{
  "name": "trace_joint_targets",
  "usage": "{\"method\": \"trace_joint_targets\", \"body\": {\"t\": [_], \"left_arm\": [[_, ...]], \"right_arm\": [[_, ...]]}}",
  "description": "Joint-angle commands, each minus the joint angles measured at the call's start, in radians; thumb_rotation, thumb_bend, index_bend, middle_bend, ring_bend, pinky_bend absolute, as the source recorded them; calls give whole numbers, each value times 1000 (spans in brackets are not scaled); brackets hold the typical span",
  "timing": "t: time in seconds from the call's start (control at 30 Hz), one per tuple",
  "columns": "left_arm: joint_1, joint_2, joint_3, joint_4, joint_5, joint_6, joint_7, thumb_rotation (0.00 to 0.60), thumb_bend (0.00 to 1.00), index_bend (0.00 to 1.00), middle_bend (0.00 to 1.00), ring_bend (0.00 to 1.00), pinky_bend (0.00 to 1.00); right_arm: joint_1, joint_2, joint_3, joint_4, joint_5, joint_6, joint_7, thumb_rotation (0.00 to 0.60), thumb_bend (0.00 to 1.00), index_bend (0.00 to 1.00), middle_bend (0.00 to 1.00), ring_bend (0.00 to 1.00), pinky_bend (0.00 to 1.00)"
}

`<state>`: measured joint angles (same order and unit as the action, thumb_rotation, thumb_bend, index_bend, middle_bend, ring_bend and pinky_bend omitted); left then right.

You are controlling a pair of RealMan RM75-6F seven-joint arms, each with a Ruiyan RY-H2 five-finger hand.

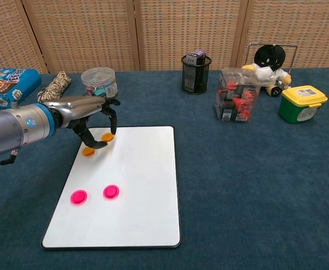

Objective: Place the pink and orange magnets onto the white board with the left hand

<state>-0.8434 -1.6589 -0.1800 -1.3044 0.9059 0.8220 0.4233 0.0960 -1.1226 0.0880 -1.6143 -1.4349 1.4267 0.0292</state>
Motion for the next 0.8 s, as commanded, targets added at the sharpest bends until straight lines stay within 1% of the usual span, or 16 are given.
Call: {"method": "trace_joint_targets", "body": {"t": [0.03, 0.37, 0.6, 0.7, 0.8], "left_arm": [[-4, -18, 6, 22, -4, -6, -5, 600, 371, 539, 0, 0, 0], [-10, -40, 10, 53, -11, -11, -14, 600, 368, 534, 0, 0, 0], [-8, -47, 8, 61, -3, -10, -35, 600, 333, 346, 0, 0, 0], [-9, -49, 7, 64, -5, -8, -34, 600, 333, 317, 0, 0, 0], [-9, -48, 7, 62, -6, -6, -34, 600, 332, 317, 0, 0, 0]], "right_arm": [[0, 0, 0, 1, 0, 0, 2, 600, 0, 0, 0, 0, 0], [0, 0, 0, 3, -1, 1, 5, 600, 0, 0, 0, 0, 0], [0, 0, 0, 3, -2, 3, 4, 600, 0, 0, 0, 0, 0], [-1, -1, 0, 3, -2, 4, 5, 600, 0, 0, 0, 0, 0], [-1, -1, 0, 4, -3, 4, 5, 600, 0, 0, 0, 0, 0]]}}
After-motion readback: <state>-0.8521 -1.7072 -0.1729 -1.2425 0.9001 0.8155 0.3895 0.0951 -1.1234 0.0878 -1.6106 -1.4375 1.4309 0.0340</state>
